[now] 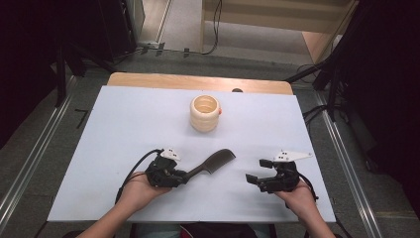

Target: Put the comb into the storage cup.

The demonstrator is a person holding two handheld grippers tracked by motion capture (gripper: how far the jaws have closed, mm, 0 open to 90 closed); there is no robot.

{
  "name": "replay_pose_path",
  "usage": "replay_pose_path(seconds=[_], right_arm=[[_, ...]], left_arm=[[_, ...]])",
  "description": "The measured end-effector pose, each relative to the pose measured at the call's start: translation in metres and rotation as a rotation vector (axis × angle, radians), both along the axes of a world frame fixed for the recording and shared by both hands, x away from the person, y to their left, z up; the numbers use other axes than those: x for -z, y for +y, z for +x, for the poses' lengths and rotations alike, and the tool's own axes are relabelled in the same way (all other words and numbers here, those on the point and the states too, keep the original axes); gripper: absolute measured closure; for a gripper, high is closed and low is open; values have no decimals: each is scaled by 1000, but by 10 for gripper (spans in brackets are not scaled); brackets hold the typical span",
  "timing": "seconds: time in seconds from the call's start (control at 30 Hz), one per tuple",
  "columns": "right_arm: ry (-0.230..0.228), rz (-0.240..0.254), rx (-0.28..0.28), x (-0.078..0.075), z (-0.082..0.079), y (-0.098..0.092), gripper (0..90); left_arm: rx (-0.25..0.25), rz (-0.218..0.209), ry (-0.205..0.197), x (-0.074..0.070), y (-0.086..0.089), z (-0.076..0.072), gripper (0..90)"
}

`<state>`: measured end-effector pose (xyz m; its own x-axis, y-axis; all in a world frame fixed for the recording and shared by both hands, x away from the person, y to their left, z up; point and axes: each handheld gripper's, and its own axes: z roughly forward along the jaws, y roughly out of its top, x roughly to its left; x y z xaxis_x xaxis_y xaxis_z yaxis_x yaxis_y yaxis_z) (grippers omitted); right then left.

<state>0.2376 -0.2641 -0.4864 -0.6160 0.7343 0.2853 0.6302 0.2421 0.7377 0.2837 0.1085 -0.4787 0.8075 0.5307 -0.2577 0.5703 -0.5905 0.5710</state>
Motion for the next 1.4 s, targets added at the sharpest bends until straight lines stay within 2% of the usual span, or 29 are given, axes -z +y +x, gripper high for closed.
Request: replay_pose_path(seconds=[0.17,0.27,0.57,1.0,1.4], right_arm=[[3,0,4,0,-1,-1,121],[2,-2,3,0,-1,-1,121],[4,5,17,0,-4,-3,121],[-3,4,28,0,-8,-6,121],[-13,11,28,-2,-10,-4,121]], left_arm=[[-8,-74,12,-8,4,1,733],[-3,-103,19,-12,6,3,733],[11,-152,12,-18,5,7,734],[10,-222,23,-23,0,12,733],[-34,-287,-4,-27,-1,16,733]])
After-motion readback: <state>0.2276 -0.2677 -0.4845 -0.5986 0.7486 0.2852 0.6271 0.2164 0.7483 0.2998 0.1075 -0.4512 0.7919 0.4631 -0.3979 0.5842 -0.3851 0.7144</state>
